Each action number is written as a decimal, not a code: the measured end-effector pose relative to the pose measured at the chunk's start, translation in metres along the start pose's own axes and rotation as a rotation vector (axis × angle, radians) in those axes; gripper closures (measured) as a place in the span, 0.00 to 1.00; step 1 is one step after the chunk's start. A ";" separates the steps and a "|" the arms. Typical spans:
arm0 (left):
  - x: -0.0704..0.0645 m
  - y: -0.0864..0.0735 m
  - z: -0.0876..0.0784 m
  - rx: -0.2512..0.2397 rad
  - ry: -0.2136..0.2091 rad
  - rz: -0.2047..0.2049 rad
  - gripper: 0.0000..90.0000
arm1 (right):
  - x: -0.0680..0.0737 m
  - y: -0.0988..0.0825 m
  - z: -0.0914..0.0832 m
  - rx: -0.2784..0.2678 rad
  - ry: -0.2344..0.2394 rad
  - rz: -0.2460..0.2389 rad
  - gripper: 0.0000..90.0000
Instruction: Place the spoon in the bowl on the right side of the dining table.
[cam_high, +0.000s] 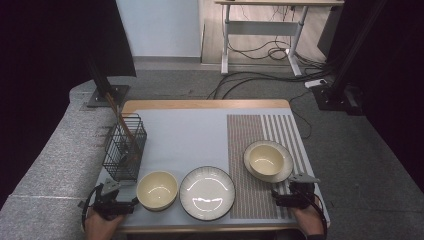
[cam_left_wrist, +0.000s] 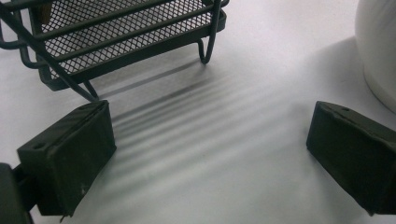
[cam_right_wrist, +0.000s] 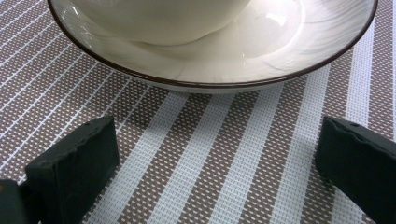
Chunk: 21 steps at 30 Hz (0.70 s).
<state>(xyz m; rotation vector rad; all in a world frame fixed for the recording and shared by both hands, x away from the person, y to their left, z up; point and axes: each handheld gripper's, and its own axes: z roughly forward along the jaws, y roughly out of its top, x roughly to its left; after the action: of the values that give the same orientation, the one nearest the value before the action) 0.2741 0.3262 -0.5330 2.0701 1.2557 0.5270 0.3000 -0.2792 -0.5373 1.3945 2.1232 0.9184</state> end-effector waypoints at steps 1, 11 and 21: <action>0.000 0.000 0.000 0.000 0.000 0.000 0.01 | 0.000 0.000 0.000 0.001 0.000 0.000 0.00; 0.000 0.000 0.000 -0.001 0.001 0.000 0.01 | 0.000 0.002 0.000 0.013 -0.001 -0.002 0.00; 0.000 0.000 0.000 -0.001 0.001 0.000 0.01 | 0.003 0.003 -0.005 0.025 0.011 -0.018 0.03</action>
<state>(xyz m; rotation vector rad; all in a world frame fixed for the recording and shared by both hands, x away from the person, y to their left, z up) 0.2741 0.3262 -0.5331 2.0691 1.2559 0.5278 0.2976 -0.2773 -0.5316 1.3832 2.1583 0.8975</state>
